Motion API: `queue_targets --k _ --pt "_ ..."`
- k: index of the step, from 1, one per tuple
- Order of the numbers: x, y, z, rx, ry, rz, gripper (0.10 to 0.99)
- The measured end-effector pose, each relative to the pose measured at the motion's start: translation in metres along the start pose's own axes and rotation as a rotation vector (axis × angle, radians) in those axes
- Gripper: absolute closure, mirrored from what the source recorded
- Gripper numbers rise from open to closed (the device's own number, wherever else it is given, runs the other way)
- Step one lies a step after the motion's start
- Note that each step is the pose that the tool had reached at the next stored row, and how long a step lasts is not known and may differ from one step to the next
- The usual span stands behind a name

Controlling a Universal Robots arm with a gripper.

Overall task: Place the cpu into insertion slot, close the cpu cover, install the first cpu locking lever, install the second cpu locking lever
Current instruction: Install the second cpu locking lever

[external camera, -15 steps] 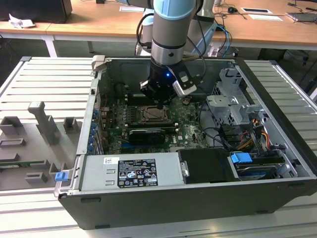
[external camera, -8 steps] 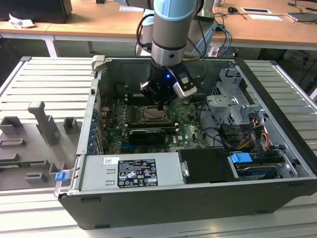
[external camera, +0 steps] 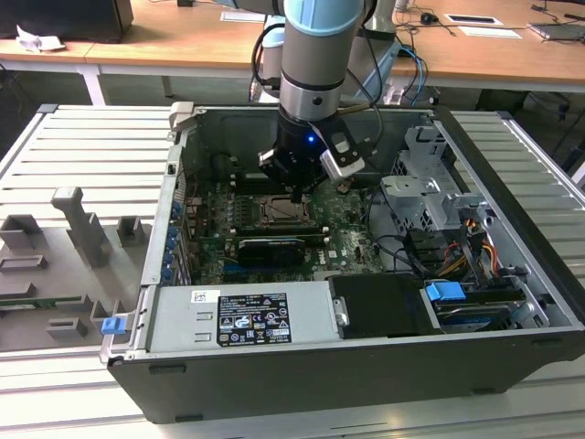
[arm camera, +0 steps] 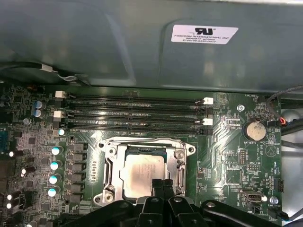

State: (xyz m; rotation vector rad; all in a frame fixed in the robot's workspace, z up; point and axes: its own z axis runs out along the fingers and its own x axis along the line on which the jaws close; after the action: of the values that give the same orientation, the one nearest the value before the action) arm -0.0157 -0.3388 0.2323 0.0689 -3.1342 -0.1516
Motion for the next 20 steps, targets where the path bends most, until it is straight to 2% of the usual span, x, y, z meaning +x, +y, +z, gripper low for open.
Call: queue_targets --k 9,20 --pt "0.0003 -0.0062 -0.0007 0.0 0.0001 0.0 0.98" --pt "0.0005 -0.0088 -0.0049 0.003 0.0002 0.0 0.98"
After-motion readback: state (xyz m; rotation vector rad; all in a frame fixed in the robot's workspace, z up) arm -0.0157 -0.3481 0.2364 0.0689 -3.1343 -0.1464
